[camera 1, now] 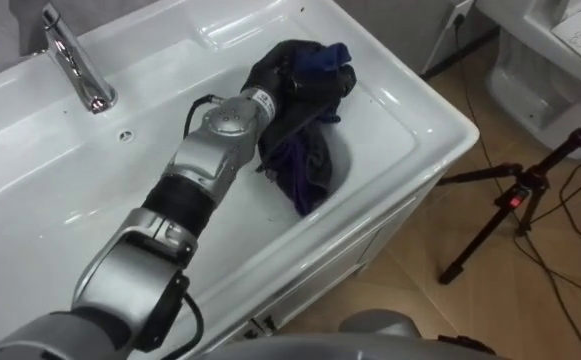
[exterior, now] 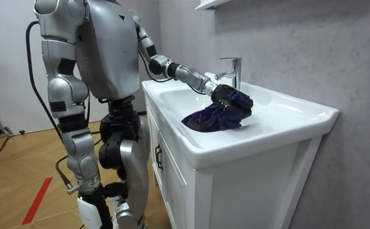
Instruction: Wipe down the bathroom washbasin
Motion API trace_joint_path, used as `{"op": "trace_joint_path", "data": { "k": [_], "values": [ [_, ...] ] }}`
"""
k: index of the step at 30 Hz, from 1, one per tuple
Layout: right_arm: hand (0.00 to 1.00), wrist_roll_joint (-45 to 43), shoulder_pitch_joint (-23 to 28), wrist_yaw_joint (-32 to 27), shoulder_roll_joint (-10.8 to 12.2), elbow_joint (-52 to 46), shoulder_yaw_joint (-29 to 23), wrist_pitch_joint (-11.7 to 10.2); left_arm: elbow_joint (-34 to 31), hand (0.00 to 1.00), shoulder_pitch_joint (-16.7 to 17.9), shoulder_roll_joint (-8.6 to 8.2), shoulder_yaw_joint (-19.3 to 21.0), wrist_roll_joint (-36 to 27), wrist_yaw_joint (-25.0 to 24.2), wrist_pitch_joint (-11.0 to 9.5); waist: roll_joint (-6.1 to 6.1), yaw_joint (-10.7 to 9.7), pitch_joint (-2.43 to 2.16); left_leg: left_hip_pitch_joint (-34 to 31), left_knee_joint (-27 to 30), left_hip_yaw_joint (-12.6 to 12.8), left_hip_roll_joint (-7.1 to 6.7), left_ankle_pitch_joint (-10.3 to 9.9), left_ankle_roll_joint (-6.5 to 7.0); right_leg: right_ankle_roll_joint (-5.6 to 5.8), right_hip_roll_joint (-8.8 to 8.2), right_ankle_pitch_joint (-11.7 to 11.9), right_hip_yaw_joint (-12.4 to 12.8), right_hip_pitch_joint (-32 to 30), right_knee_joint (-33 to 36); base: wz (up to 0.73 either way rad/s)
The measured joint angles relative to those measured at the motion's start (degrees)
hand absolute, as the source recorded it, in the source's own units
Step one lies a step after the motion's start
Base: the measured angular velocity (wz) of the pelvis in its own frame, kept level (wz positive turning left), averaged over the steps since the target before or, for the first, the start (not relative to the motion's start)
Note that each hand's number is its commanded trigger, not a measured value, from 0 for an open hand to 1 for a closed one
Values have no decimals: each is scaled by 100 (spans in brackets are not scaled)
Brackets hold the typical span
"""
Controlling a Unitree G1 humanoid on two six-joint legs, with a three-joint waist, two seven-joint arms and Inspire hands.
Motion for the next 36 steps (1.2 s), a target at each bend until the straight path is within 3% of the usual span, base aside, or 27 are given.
{"op": "trace_joint_path", "data": {
  "k": [5, 13, 16, 20, 23, 24, 25, 26, 27, 30, 36],
  "values": [
    [0, -2, -5, -88, 32, -12, -7, 6, 50, 100, 7, 39, 1, 69, 5, 33, -22, 45, 15, 4, -3, -1, 7, 0, 0, 0, -5, 0, -8, 3, -2, 0],
    [0, -217, -48, -148, 59, -9, -22, 42, 398, 100, 423, 67, 131, 1164, 80, 108, -55, 99, 40, 140, -10, 15, -3, 0, 0, 0, -6, 0, 17, 113, 18, -2],
    [0, -339, -36, -144, 48, -11, -25, 56, 843, 100, 452, 115, 131, 1635, 150, 104, -54, 154, 39, 159, -14, 15, -8, 0, 0, 0, -6, 0, 13, 114, 14, -2],
    [0, -363, 78, -164, 41, -8, -79, 62, 1062, 100, 872, 251, 139, 1881, 270, 96, -34, 242, 18, 162, -18, 8, -13, -1, -1, -15, 20, 9, -2, 130, -3, 3],
    [0, -333, 136, -176, 38, -14, -122, 62, 1348, 100, 998, 256, 254, 1961, 388, -104, -18, 422, 6, 258, -16, -5, 2, 0, -1, -44, 42, 0, -16, 228, 18, -2],
    [0, -280, 165, -182, 37, -34, -118, 58, 1392, 100, 1128, 252, 373, 2064, 431, -169, -25, 481, -41, 274, 0, -5, 9, 0, -1, -58, 50, -10, -10, 245, 20, -12],
    [0, -266, 187, -188, 38, -46, -122, 57, 1420, 100, 1170, 250, 406, 2136, 453, -199, -16, 506, -53, 292, 3, -4, 11, 0, -1, -62, 52, -13, -6, 269, 9, -5],
    [0, -257, 224, -208, 38, -53, -144, 62, 1482, 100, 1289, 241, 497, 2314, 509, -283, -40, 567, -36, 340, -4, -3, 18, 0, -1, -71, 65, -22, 39, 310, -4, 0],
    [0, -252, 262, -217, 36, -67, -195, 61, 1554, 100, 1409, 245, 581, 2504, 568, -388, -22, 622, -60, 371, -5, -3, 25, 0, -2, -85, 72, -33, 42, 330, 8, -4],
    [0, -211, 332, -224, 45, -89, -232, 57, 1739, 100, 1618, 269, 738, 2816, 708, -605, -27, 697, -75, 484, -2, 6, 38, 1, -3, -104, 87, -79, 38, 423, 11, 4],
    [0, -754, 349, -205, 49, -255, -237, 54, 1985, 100, 1741, 283, 913, 3861, 860, -828, -48, 888, -79, 518, -4, 13, 37, 1, -4, -114, 90, -175, 18, 388, 137, 0]
  ]
}}
